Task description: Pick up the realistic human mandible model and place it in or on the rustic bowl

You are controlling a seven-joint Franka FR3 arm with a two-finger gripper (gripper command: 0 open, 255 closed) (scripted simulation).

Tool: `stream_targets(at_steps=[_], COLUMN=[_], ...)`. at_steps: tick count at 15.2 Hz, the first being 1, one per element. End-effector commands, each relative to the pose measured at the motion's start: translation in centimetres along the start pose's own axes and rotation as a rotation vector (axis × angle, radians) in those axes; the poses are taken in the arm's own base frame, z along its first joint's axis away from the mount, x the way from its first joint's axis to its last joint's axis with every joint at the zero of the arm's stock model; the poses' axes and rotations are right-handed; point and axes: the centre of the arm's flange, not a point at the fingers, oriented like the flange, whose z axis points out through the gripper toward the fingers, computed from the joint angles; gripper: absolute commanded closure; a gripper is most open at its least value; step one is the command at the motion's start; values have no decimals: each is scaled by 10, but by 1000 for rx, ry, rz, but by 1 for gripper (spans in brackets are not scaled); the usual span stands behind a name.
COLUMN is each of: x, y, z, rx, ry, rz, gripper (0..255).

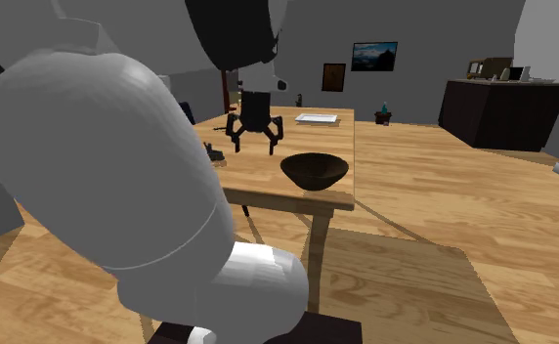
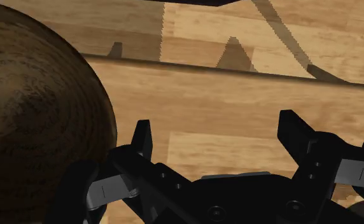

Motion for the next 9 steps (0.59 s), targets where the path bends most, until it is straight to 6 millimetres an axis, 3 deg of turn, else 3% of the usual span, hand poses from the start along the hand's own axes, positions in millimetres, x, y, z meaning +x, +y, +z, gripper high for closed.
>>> stream_targets(at_steps=[1,9], x=[22,108], y=[-12,-68], z=[3,13], rx=[1,0], ry=[6,26], rz=[-11,-55], gripper=[0,0])
